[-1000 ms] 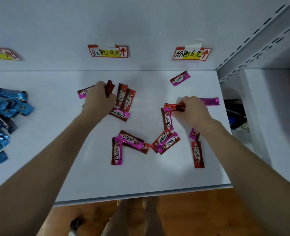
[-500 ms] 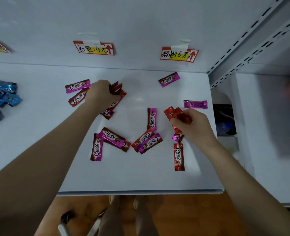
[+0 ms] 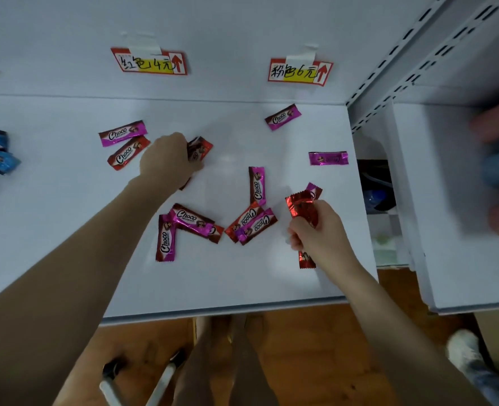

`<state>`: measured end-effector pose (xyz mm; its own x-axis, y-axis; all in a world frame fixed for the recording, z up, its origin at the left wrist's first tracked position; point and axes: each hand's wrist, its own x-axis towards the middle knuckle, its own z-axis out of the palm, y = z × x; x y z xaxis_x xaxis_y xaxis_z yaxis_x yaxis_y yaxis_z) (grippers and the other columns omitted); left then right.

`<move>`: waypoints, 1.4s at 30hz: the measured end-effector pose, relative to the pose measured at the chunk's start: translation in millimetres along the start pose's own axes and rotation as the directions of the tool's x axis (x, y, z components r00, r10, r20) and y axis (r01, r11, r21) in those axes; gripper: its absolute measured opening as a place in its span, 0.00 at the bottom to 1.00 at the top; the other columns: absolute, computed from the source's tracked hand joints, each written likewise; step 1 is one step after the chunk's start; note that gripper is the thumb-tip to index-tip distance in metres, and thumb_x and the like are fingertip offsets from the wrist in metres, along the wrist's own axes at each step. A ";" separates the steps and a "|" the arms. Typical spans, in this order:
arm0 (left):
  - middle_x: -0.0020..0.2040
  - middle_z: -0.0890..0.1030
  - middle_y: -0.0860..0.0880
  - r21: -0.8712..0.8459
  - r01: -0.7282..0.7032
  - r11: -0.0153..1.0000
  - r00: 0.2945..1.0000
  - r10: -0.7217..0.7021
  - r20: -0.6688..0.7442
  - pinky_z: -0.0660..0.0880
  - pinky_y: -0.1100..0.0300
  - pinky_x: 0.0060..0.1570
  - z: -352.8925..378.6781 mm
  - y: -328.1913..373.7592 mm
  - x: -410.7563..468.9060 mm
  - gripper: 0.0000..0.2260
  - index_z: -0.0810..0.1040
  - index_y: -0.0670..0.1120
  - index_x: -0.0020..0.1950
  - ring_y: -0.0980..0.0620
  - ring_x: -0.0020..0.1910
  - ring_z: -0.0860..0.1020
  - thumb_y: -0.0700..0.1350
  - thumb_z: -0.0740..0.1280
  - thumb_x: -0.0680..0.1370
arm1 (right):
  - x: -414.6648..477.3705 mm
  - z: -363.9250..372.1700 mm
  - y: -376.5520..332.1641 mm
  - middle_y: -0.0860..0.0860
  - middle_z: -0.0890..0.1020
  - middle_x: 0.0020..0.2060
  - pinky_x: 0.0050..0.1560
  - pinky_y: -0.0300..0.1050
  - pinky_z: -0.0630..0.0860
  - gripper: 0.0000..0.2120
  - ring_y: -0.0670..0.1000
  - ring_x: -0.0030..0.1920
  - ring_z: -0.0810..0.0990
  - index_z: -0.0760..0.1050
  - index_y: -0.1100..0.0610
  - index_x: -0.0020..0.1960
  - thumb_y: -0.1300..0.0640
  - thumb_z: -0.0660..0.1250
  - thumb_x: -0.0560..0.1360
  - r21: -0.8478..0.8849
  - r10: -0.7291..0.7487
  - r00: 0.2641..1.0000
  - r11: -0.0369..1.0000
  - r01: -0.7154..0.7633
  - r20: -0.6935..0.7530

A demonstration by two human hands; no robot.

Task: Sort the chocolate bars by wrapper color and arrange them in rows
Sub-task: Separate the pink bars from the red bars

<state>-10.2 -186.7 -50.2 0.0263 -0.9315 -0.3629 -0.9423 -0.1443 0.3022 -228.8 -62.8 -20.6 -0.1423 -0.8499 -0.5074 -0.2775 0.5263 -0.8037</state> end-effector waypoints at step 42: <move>0.44 0.71 0.47 0.024 -0.205 0.978 0.951 0.194 0.239 0.68 0.57 0.40 42.6 52.3 -84.7 0.08 0.71 0.43 0.48 0.47 0.42 0.72 0.48 0.58 0.81 | 0.9 8.9 9.6 0.48 0.69 0.30 0.28 0.28 0.64 0.12 0.45 0.29 0.66 0.67 0.57 0.37 0.55 0.67 0.74 -0.241 -0.073 0.973 0.970 0.018 -0.219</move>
<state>-75.9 -101.1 -41.2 -0.2373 -0.8342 -0.4979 -0.9354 0.0579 0.3488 -223.1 -58.3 -31.6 -0.3267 -0.8710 -0.3668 -0.5012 0.4887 -0.7141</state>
